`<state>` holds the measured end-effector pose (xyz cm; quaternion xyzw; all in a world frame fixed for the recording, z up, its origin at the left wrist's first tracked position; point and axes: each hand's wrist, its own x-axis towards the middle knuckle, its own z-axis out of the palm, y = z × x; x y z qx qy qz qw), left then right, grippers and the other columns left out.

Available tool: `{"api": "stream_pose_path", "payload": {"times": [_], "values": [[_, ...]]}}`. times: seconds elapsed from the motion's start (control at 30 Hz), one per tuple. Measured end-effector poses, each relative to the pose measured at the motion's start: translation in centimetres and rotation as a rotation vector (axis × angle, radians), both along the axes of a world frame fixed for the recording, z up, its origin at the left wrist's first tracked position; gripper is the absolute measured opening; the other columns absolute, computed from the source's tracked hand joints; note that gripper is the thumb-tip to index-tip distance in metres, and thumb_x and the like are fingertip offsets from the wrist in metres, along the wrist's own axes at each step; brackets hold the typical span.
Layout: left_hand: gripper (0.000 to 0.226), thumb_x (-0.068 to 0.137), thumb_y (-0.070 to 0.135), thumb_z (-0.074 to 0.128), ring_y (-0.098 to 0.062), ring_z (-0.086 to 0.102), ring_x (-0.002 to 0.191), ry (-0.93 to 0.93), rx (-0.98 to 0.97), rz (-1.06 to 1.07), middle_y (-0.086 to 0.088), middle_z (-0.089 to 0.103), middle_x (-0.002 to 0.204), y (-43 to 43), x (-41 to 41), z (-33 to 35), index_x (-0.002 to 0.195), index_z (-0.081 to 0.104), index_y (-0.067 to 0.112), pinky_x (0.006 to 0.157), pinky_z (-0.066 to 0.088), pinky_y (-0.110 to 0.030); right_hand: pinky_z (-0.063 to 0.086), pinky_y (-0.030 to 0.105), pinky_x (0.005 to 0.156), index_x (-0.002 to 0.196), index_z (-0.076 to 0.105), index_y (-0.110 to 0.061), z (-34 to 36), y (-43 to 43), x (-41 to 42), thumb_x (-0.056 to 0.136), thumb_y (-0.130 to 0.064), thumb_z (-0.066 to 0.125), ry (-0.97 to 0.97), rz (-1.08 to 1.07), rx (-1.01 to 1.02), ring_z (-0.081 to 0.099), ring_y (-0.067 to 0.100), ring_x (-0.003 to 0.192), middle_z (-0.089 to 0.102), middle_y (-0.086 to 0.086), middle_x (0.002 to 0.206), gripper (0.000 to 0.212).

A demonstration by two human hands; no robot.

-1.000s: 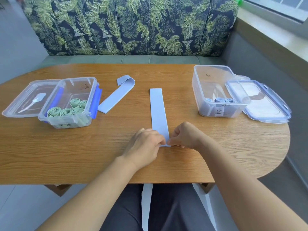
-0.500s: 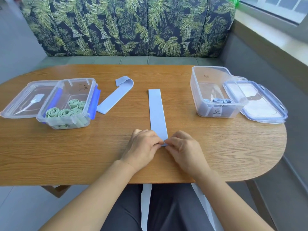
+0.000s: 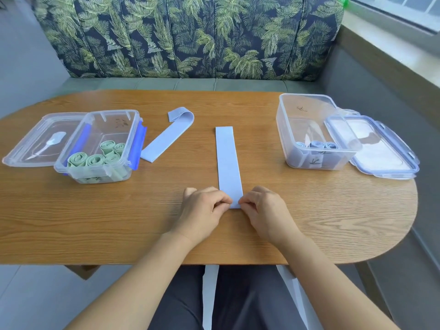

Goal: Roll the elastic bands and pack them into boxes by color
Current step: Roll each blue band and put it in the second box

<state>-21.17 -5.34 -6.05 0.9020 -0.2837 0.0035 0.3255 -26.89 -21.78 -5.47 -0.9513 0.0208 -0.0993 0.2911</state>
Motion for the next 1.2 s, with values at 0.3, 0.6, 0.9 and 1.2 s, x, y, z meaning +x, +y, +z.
{"api": "stream_pose_path", "payload": {"times": [0.3, 0.6, 0.9, 1.2], "values": [[0.011, 0.091, 0.028, 0.062, -0.009, 0.057, 0.089, 0.153, 0.186, 0.124, 0.011, 0.061, 0.091, -1.2, 1.4, 2.2, 0.081, 0.067, 0.029, 0.092, 0.027, -0.029, 0.057, 0.034, 0.071, 0.082, 0.074, -0.004, 2.9, -0.6, 2.8, 0.079, -0.007, 0.064, 0.447, -0.15, 0.191, 0.064, 0.02, 0.073, 0.07, 0.005, 0.074, 0.011], [0.006, 0.088, 0.023, 0.066, -0.008, 0.053, 0.087, 0.204, 0.307, 0.072, 0.015, 0.057, 0.08, -2.5, 3.3, 3.5, 0.087, 0.071, 0.023, 0.091, 0.03, -0.029, 0.044, 0.021, 0.047, 0.073, 0.062, -0.009, 3.9, -1.2, 4.5, 0.086, -0.008, 0.07, 0.613, -0.142, 0.295, 0.059, 0.014, 0.052, 0.069, 0.007, 0.066, 0.015], [0.009, 0.085, 0.023, 0.065, -0.015, 0.058, 0.077, -0.256, 0.223, -0.23, 0.009, 0.062, 0.078, -0.4, 1.8, 0.8, 0.086, 0.074, 0.023, 0.076, 0.018, -0.028, 0.045, 0.023, 0.049, 0.069, 0.06, -0.011, 3.0, -1.2, 3.8, 0.082, -0.008, 0.07, 0.51, -0.148, 0.304, 0.054, 0.012, 0.048, 0.065, 0.002, 0.058, 0.017], [0.014, 0.081, 0.019, 0.076, -0.009, 0.056, 0.081, -0.238, 0.088, -0.182, 0.012, 0.058, 0.083, -0.2, 1.6, 0.0, 0.093, 0.076, 0.025, 0.078, 0.015, -0.024, 0.051, 0.028, 0.067, 0.089, 0.074, -0.014, -0.8, -0.2, -0.1, 0.081, -0.011, 0.074, -0.122, -0.02, 0.013, 0.06, 0.013, 0.079, 0.061, -0.008, 0.087, 0.008]]}}
